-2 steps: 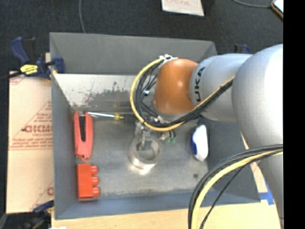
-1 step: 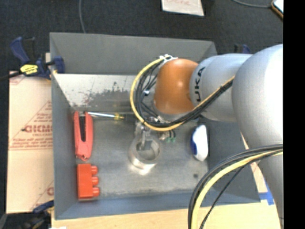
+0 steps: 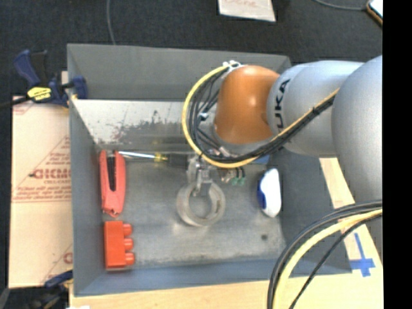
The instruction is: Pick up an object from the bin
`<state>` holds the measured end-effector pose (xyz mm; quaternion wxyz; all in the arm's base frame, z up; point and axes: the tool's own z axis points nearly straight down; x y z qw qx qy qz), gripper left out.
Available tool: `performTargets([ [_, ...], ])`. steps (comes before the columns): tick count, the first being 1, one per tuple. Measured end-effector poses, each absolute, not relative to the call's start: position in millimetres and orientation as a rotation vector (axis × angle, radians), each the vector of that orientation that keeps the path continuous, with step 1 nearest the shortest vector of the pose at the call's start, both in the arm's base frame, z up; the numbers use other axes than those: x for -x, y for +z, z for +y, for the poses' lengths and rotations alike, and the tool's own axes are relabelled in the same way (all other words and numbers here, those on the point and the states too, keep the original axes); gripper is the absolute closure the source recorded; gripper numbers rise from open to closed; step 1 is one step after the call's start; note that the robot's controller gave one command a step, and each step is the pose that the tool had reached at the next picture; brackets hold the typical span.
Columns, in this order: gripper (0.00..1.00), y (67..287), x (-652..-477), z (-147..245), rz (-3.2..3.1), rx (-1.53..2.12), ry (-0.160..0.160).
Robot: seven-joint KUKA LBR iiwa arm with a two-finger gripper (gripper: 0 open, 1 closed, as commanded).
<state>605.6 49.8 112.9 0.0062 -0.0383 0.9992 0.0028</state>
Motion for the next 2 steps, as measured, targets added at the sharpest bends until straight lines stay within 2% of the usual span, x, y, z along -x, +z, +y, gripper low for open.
performTargets([
  [1,1.0,138.6,-608.1,49.8,3.117,0.119,0.009],
  [2,1.0,142.8,-608.5,49.5,3.114,0.117,0.009],
])
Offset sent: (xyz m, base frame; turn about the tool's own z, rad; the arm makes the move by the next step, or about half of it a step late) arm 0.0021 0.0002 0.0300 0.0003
